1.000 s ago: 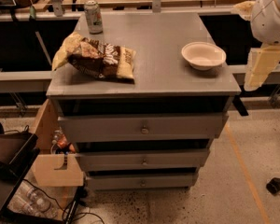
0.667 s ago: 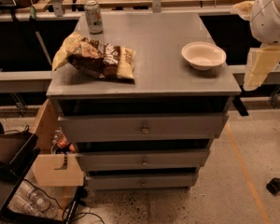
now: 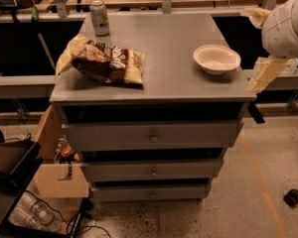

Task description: Move paper bowl near 7up can

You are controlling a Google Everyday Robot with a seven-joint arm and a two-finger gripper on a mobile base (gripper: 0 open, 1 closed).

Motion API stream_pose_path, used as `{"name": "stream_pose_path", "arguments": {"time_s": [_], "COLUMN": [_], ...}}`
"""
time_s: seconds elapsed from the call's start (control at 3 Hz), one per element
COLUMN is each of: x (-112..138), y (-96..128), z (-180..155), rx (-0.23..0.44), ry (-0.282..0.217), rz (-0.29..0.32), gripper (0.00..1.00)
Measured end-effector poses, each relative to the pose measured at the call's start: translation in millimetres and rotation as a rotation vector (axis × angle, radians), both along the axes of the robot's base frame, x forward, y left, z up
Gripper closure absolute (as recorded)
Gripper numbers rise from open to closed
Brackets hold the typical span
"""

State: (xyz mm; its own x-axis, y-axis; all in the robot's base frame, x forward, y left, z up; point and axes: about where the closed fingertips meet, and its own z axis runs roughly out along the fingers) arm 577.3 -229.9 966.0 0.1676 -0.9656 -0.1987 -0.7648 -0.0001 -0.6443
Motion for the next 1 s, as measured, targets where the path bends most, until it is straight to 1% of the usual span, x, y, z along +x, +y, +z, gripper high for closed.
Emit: {"name": "stream_pose_path", "arguments": {"time_s": [0.33,0.67,1.0], "x": [38.4,61.7,77.2], "y": [7.0,11.1,9.4], "z": [-1.8,-6.8,-16.7], "rx": [0.067,0.063,0.024], "ry": [-0.113,-0.191,-0.236], "rz": [0.117,0.216,0.251], "gripper": [0.00,0.00,0.00]}}
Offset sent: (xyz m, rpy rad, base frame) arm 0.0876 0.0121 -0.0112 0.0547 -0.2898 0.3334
